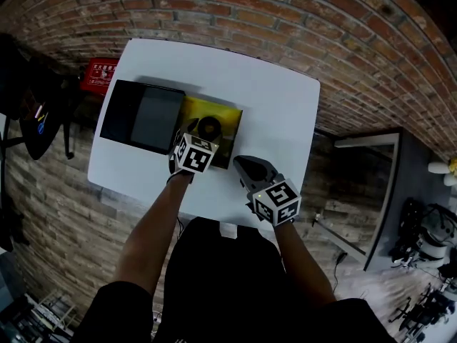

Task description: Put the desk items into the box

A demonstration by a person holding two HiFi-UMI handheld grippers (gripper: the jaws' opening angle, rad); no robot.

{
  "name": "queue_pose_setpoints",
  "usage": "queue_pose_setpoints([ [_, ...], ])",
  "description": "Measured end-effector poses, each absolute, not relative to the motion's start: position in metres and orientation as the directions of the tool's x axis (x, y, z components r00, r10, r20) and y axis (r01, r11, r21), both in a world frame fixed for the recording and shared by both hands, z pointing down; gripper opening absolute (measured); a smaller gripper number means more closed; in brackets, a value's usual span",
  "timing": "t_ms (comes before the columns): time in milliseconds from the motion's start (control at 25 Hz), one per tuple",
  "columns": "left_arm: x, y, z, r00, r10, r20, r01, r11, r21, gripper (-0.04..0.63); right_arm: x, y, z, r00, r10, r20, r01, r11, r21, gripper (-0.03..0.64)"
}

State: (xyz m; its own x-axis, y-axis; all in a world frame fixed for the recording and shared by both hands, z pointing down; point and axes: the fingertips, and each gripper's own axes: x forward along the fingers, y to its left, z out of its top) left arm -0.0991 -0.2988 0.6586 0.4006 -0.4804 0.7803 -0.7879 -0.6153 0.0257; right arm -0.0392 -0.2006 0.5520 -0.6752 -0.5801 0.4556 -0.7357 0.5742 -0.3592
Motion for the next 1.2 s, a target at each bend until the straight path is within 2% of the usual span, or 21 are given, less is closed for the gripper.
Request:
queue_pose_setpoints([
  [200,-0.098,-0.299,0.643,0.415,-0.514,0.751,-0.794,-0.608,0.023,0.326,-0.034,-0.199,0.549,-0.677,-0.585,0.446,-0.734,0.582,-0.351,0.021],
  [400,-0.106,-0.295,0.623,0.375,-0.585,0.719,-0.824,-0.566,-0.032,0.190,-0.030,-0.194,0.541,-0.686,-0.586,0.431,-0.725,0.603,-0.335,0.021],
  [680,-0.112,-0.271,0.596,0.347,-0.639,0.687,-0.862,-0.505,-0.034,0.061,-0.015,-0.180,0.529,-0.700,-0.587,0.407,-0.711,0.630,-0.313,0.021],
  [920,-0.114,-0.241,0.582,0.311,-0.669,0.675,-0.895,-0.445,-0.029,0.017,-0.002,-0.164,0.516,-0.725,-0.571,0.385,-0.683,0.670,-0.291,0.021],
  [1200,-0.109,-0.193,0.557,0.283,-0.702,0.653,-0.935,-0.354,0.025,0.014,0.021,-0.140,0.501,-0.760,-0.549,0.347,-0.644,0.708,-0.290,0.021],
])
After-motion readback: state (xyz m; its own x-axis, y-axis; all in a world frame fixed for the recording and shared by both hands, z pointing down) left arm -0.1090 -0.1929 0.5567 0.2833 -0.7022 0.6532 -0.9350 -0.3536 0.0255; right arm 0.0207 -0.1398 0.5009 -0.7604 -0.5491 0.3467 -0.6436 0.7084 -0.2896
